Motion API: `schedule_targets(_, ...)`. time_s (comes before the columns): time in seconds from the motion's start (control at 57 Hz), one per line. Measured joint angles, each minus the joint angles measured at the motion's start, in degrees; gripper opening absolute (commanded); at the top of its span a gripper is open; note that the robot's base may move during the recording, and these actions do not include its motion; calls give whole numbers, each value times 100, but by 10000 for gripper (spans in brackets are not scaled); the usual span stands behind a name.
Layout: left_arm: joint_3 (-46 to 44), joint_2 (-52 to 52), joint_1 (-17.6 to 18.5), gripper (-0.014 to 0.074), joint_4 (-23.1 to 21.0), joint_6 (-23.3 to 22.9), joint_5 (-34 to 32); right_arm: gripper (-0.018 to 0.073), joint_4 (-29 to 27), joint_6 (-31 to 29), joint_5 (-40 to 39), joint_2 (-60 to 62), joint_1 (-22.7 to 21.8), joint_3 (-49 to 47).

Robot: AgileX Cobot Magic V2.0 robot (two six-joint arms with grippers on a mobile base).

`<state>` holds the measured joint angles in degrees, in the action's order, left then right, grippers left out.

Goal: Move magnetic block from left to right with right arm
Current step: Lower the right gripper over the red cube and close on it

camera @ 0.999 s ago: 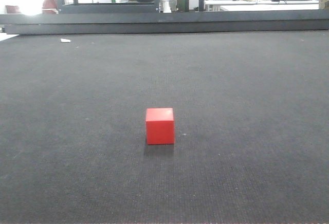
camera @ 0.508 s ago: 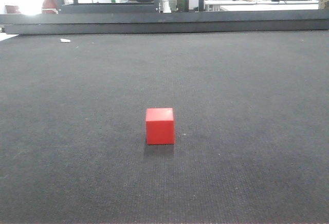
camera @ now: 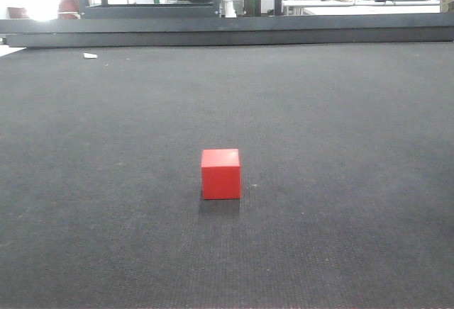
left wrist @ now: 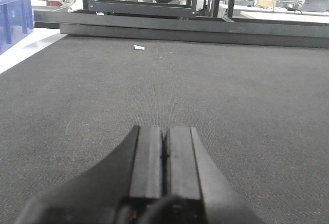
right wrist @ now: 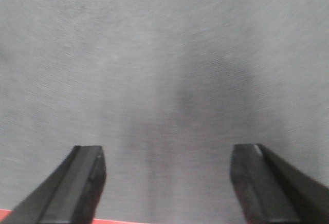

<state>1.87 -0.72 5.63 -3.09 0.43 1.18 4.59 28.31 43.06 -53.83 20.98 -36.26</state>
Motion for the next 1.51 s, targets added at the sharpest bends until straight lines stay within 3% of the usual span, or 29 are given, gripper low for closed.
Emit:
schedule_targets(0.123,0,0,0,-126,0,0,0,631,11,448,303,-517,449,-463)
schedule_targets(0.263,0,0,0,-126,0,0,0,631,11,570,772,-1304,843,-1219)
schedule_targets(0.491,0,0,0,-126,0,0,0,631,-42,589,1548,-2681,1208,-2503)
schedule_targets(0.719,0,0,0,-126,0,0,0,631,-107,589,1805,-3867,1482,-3634)
schedule_targets(0.964,0,0,0,-126,0,0,0,631,-603,598,2243,-4920,1794,-4912)
schedule_targets(1.21,0,0,0,-126,0,0,0,631,-825,956,2415,-5651,2001,-5638)
schedule_targets(1.508,0,0,0,-126,0,0,0,631,-776,1196,2489,-6082,2001,-5788)
